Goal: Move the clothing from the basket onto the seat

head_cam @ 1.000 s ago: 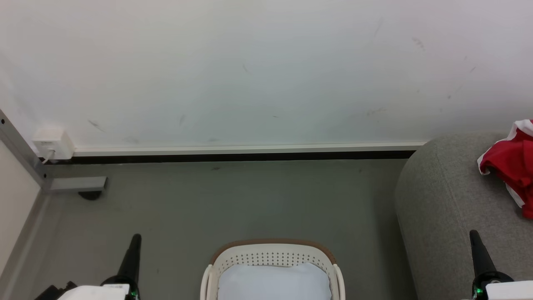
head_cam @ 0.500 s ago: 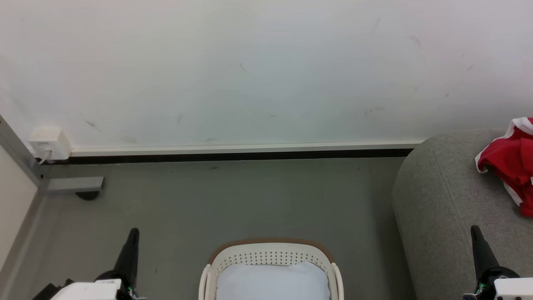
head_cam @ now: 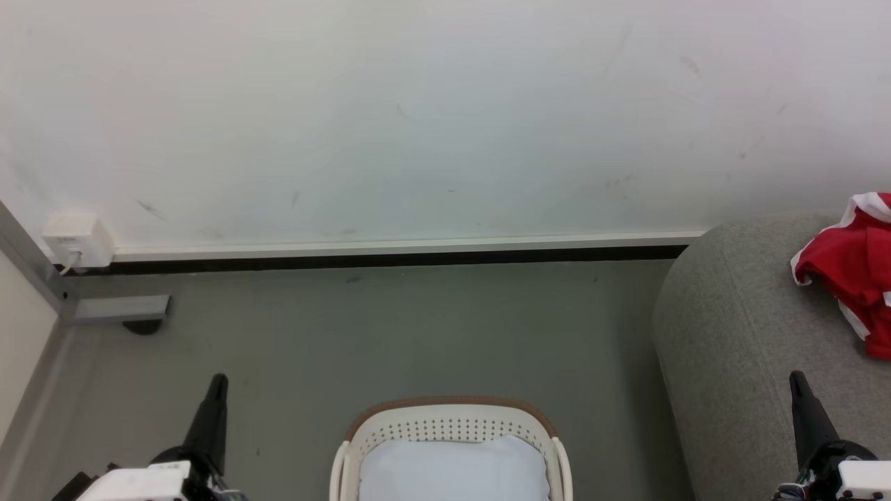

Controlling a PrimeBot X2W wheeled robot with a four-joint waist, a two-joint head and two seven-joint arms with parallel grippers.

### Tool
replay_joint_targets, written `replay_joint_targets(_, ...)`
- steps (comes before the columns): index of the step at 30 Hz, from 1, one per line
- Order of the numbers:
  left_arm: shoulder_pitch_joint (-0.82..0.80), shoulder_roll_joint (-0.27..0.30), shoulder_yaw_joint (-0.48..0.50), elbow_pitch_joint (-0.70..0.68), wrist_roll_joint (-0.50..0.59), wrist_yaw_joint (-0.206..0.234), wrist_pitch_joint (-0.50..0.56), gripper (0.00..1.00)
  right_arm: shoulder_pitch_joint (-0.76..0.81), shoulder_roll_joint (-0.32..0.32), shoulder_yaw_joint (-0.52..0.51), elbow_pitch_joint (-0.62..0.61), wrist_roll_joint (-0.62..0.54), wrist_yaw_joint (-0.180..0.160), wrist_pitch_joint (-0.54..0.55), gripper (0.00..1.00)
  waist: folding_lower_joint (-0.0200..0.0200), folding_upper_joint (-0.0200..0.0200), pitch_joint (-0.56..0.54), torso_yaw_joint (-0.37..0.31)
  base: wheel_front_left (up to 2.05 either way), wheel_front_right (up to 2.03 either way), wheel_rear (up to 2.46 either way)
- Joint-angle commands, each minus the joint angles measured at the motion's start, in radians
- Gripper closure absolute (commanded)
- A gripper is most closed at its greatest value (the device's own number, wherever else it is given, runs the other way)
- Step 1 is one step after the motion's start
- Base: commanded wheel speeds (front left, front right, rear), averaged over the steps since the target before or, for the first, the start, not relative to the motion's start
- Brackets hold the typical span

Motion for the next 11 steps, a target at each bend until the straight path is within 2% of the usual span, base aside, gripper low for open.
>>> replay_joint_targets(1,-0.01,0.007,0.003,-0.003,-0.013,-0.006,0.004,1.0,-0.013,-0.007,-0.004,-0.006,0.001,-0.002,0.004,1.0,-0.0001,-0.0001,0.0,0.0,0.0,0.0,0.0)
replay_joint_targets(11,-0.009,0.007,0.003,-0.003,-0.013,-0.005,0.004,1.0,-0.013,-0.007,-0.004,-0.005,0.001,-0.002,0.004,1.0,-0.0001,-0.0001,0.0,0.0,0.0,0.0,0.0)
